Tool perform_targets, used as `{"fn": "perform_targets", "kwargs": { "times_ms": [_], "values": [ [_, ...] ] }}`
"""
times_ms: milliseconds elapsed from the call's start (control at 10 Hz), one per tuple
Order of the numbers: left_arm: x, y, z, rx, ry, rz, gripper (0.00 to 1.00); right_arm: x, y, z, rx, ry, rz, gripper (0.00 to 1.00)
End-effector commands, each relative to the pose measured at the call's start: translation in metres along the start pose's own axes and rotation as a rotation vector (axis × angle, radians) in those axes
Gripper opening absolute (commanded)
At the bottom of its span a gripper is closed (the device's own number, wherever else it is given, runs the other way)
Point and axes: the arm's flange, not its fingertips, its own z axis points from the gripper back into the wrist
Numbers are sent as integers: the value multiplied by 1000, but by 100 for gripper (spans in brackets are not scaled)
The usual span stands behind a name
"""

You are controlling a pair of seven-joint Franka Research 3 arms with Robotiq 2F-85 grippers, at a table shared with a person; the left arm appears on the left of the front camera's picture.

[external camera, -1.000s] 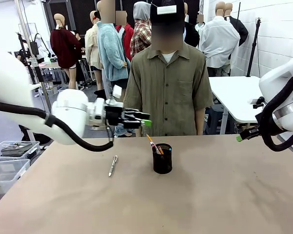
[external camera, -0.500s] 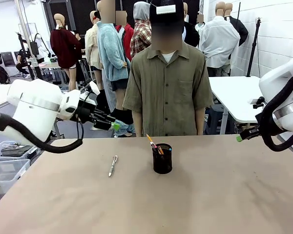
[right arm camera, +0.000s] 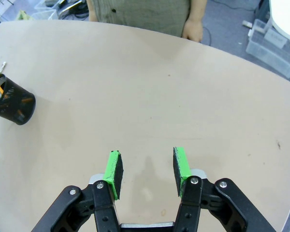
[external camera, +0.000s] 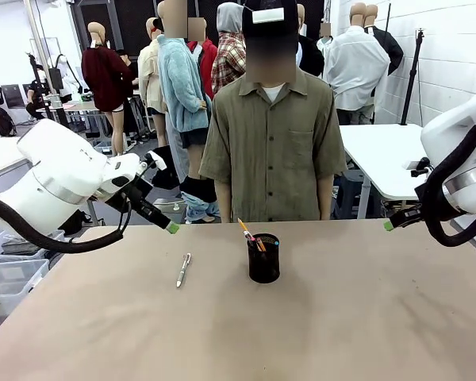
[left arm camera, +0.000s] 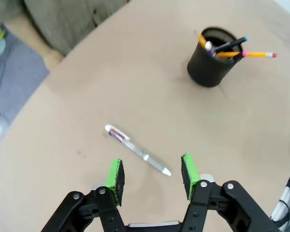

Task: Place the pens into the pen holder.
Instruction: Pick up a writing instrument from the table and place it into the Pen holder.

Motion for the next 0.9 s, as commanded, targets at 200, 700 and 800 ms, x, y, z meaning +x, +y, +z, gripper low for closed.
{"fn": "perform_targets", "kwargs": {
  "times_ms": [200, 700, 800],
  "values": [
    [22, 5, -4, -28, 171, 170, 63, -1, -1, -1, 13, -10, 11, 55],
    [29, 10, -48, 54, 272, 266, 63, -1, -1, -1, 13, -10, 11, 55],
    [31, 11, -61, 52, 315, 287, 63, -1, -1, -1, 13, -10, 11, 55]
  ]
}}
